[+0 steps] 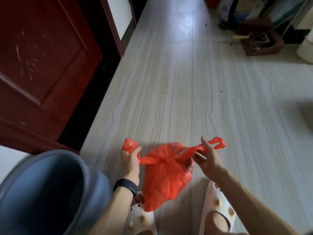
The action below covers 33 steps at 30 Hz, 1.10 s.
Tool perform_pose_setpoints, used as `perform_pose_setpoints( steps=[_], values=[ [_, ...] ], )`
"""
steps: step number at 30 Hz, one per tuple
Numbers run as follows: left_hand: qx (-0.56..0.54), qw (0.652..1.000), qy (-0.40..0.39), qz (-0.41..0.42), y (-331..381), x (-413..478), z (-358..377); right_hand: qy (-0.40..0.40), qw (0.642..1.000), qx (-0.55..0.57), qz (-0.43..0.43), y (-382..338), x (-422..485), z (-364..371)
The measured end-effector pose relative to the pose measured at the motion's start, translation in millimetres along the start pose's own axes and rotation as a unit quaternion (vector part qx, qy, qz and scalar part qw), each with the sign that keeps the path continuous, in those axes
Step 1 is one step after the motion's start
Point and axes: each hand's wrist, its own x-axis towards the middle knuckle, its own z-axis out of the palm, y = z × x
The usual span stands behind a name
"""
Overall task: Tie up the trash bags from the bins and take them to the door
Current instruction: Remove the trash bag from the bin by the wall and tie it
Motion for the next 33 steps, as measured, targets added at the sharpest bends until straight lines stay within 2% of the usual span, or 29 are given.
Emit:
perform_pose_setpoints(
  steps=[2,5,7,9,10,12,14,15,16,17,18,21,25,27,31,33],
  values=[
    [-0.029,0.997,0.053,-0.047,-13,-1,-9,-0.021,0.999,-0.005,0.023,6,-8,4],
    [0.036,0.994,0.058,-0.088,-20,-15,-20,-0.056,0.992,-0.113,-0.033,21,-18,5],
    [0.082,0.987,0.015,-0.135,-29,-25,-22,-0.042,0.982,-0.173,-0.068,31,-29,9],
    [0.107,0.976,-0.084,-0.171,-34,-32,-21,-0.01,0.961,-0.263,-0.082,42,-29,6],
    [0.164,0.964,-0.126,-0.165,-39,-31,-21,0.002,0.937,-0.342,-0.075,48,-23,3],
    [0.323,0.927,-0.168,-0.089,-50,-23,-20,-0.04,0.846,-0.527,-0.072,63,-15,-2],
    [0.397,0.906,-0.145,0.009,-56,-18,-10,-0.087,0.716,-0.662,-0.203,71,-11,-3],
    [0.4,0.905,-0.133,0.058,-56,-18,-5,-0.095,0.683,-0.673,-0.268,71,-8,0],
    [0.387,0.909,-0.121,0.094,-54,-20,1,-0.081,0.702,-0.638,-0.305,67,-10,7],
    [0.369,0.915,-0.113,0.118,-55,-20,4,-0.051,0.751,-0.582,-0.308,62,-11,14],
    [0.354,0.919,-0.11,0.138,-54,-21,8,-0.027,0.783,-0.539,-0.309,55,-8,19],
    [0.389,0.883,-0.101,0.242,-54,-14,16,-0.029,0.835,-0.49,-0.25,43,6,36],
    [0.397,0.848,-0.088,0.339,-50,1,26,-0.043,0.868,-0.444,-0.217,35,15,56],
    [0.425,0.816,-0.074,0.384,-46,12,32,-0.048,0.879,-0.428,-0.204,30,22,65],
    [0.459,0.797,-0.099,0.38,-31,32,40,-0.057,0.888,-0.394,-0.229,22,31,82],
    [0.484,0.787,-0.114,0.365,-27,42,43,-0.071,0.878,-0.409,-0.24,17,36,89]
  ],
)
